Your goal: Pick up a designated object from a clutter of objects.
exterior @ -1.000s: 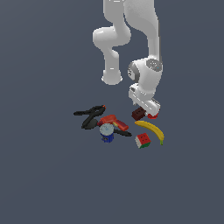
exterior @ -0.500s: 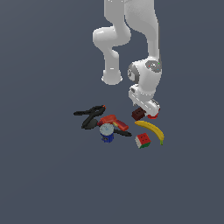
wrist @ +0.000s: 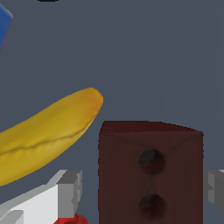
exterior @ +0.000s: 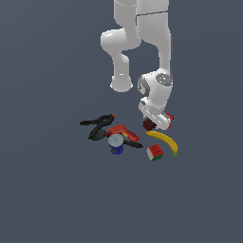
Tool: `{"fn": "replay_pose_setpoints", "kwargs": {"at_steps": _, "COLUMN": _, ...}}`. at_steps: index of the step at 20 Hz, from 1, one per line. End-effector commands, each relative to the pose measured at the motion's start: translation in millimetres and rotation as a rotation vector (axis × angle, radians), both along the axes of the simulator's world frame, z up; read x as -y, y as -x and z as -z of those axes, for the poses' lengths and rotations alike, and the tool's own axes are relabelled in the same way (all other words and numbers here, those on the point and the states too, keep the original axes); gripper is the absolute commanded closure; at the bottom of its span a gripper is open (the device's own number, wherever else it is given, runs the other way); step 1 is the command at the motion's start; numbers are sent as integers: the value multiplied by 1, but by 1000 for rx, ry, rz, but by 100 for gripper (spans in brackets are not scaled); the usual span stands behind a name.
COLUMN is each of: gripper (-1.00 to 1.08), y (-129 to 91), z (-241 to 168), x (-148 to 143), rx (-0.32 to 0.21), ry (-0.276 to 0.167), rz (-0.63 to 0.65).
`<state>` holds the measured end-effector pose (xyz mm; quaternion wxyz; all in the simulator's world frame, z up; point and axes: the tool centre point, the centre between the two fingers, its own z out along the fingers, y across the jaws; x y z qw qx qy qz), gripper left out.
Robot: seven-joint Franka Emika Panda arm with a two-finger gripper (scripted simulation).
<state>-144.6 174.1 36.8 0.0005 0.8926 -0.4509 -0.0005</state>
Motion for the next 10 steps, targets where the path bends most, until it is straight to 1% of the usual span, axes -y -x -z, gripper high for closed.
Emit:
{"fn": "replay_pose_setpoints", "kwargs": {"at_steps": 1, "gripper": -92, "y": 0, "z": 7, "x": 0, "rx": 1, "ry": 0, "rz": 0}}
{"fn": "replay_pose_setpoints", "kwargs": {"at_steps": 5, "gripper": -92, "y": -1, "z": 10, "x": 0, "rx": 1, "ry": 0, "rz": 0}}
{"fn": "replay_pose_setpoints", "kwargs": {"at_steps": 6, "gripper": 108, "y": -1, "z": 10, "x": 0, "rx": 1, "ry": 0, "rz": 0}}
{"fn": "replay_pose_setpoints", "kwargs": {"at_steps": 10, "gripper": 108, "y": -1, "z": 10, "x": 0, "rx": 1, "ry": 0, "rz": 0}}
